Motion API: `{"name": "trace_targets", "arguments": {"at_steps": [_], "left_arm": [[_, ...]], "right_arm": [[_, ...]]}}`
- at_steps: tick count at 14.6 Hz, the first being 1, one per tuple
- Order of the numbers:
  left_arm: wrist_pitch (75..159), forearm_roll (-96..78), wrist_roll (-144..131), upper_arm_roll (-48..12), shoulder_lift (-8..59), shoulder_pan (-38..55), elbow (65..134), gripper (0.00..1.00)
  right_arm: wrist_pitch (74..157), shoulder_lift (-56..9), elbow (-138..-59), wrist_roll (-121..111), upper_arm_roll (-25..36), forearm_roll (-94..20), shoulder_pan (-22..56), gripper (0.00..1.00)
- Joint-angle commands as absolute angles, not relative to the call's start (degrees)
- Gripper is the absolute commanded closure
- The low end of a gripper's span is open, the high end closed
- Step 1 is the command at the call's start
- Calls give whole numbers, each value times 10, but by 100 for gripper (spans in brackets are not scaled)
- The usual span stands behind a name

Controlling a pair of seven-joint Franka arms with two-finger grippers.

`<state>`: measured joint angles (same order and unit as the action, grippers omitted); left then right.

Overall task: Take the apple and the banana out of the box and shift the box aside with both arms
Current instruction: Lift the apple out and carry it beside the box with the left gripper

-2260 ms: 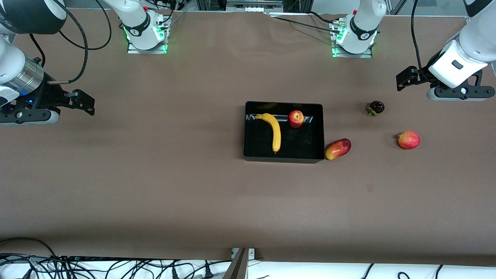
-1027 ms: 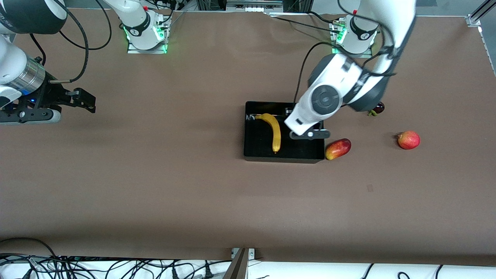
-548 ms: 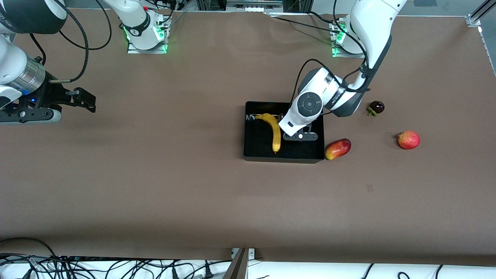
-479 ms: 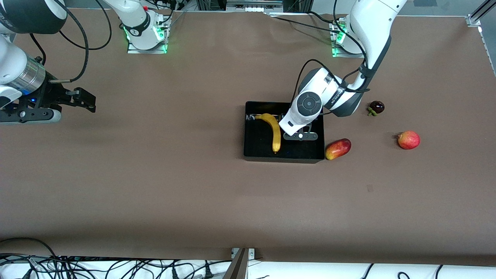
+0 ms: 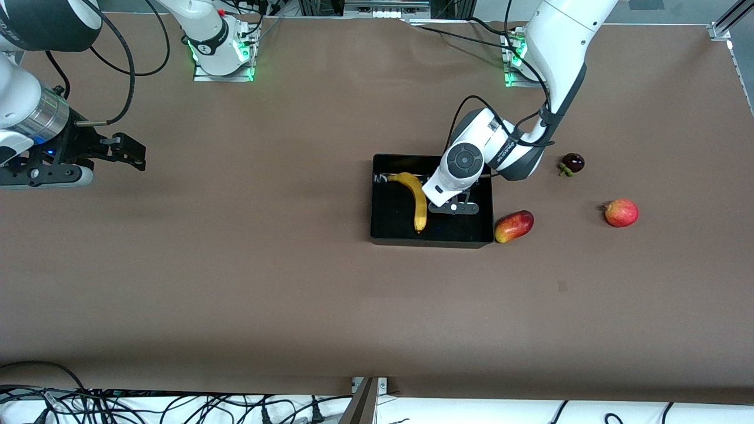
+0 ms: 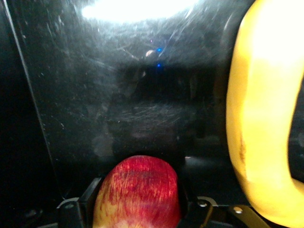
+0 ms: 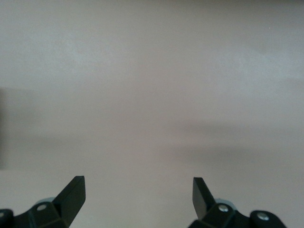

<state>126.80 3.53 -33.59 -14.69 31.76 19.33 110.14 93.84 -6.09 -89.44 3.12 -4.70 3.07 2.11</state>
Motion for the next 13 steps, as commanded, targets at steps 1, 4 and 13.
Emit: {"name": "trace_targets", "arguments": {"at_steps": [1,4,13], "left_arm": [[1246,47,-333,-144,289,192,1079,74],[1061,47,-320,-142,276,185,969,73],[991,107,-98,-143,206,22,1092,63]], "right_arm": [[928,-56,-889,24,-52,34,18,0],[927,-56,-890,24,-52,33,18,0],[928,-56,-889,24,-52,33,18,0]]}}
